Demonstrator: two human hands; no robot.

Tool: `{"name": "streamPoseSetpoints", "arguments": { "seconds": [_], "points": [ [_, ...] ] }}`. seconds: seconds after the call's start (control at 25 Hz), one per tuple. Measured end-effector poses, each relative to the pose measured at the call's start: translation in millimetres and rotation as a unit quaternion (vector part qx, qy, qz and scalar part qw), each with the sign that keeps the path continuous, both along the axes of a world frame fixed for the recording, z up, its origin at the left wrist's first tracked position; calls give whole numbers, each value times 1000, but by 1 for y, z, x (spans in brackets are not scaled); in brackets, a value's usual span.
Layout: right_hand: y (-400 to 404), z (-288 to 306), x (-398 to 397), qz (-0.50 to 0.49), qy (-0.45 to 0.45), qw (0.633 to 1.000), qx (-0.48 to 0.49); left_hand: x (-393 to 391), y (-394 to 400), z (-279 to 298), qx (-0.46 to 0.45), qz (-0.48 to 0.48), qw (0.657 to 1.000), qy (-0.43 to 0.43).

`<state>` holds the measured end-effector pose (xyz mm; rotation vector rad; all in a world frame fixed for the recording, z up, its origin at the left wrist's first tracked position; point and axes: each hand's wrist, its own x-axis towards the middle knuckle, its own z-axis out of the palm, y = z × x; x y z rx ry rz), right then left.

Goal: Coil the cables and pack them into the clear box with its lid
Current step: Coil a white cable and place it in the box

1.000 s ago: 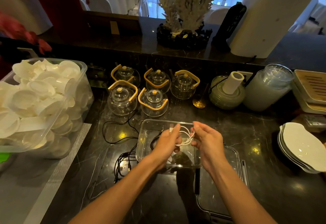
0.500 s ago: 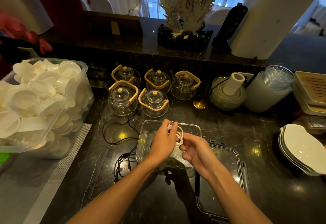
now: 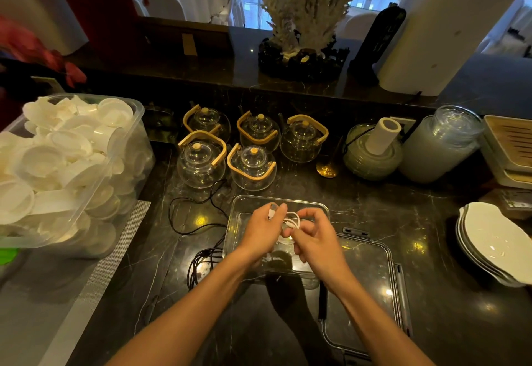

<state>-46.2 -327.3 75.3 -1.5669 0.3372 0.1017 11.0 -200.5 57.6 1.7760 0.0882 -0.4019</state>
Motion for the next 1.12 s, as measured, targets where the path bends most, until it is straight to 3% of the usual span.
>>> {"name": "streamPoseSetpoints", "arguments": {
  "seconds": [0.12,0.2,0.28,0.36,0.44,0.52,0.68,0.84,0.96,1.12],
  "points": [
    [0,0,-4,-5,-30,999,37,-4,-1,2,-58,-7,996,72],
    [1,-1,-7,-19,-45,999,18,-6,-3,-1,-15,-17,999,37],
    [0,-6,-8,2,-70,987,-148,-9,-4,-7,38,-41,998,-5],
    [-2,-12,-10,44,-98,941,-321,-11,-4,-10,66,-63,996,-16],
    [-3,-15,-12,54,-138,899,-412,-12,-4,-14,94,-76,992,-21],
    [-2,-21,-13,40,-153,883,-442,-13,-4,-16,114,-75,990,-40],
    [6,-30,-11,-82,-71,964,-243,-20,-7,-15,85,-98,990,-52],
    [5,-29,-6,-215,13,974,-71,-28,-9,-22,15,-109,994,-19],
    [-4,-28,-3,-167,75,982,54,-22,-4,-28,-15,-117,991,58],
    [-24,-39,1,-100,117,988,30,6,-10,-29,72,-194,971,123]
  ]
}}
